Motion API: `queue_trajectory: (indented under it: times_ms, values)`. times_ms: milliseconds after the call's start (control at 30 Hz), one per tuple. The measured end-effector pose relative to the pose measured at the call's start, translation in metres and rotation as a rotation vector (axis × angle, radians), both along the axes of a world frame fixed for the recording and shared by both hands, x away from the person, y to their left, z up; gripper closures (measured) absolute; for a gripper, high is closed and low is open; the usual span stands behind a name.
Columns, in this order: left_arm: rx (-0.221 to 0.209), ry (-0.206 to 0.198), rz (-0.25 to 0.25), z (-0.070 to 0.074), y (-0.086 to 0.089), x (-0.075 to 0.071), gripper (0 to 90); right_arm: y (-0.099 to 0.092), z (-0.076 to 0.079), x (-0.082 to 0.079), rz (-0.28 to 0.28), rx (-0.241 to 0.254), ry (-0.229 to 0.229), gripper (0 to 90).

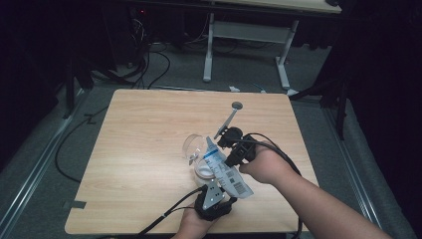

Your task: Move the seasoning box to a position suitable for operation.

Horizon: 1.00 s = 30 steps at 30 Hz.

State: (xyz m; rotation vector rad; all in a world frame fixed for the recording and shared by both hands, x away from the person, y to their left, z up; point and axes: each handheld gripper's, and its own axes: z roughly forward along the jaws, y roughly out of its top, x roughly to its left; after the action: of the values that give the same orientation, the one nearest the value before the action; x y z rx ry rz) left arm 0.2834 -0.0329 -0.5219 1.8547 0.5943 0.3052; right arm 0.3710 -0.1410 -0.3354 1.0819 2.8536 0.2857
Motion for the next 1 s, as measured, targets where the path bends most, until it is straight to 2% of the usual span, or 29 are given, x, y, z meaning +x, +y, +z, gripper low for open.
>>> queue_trajectory:
  times_ms: [233,367,467,900,1000]
  values:
    - [0.004,-0.003,-0.013,-0.001,0.000,-0.002,54.3,0.000,0.000,0.001,-0.004,0.005,0.007,90.0]
    - [0.009,-0.004,-0.023,-0.002,0.001,-0.003,47.4,0.001,0.001,0.000,-0.011,0.012,0.012,90.0]
    - [0.007,0.019,-0.024,-0.002,0.005,-0.002,44.6,0.001,0.005,0.000,-0.001,0.032,-0.004,90.0]
    - [-0.006,0.012,-0.006,-0.002,0.020,-0.005,43.7,-0.003,0.006,-0.002,-0.004,0.029,-0.007,90.0]
    - [-0.006,0.003,0.007,-0.001,0.031,-0.006,43.7,-0.003,0.007,-0.002,0.000,0.036,-0.008,89.9]
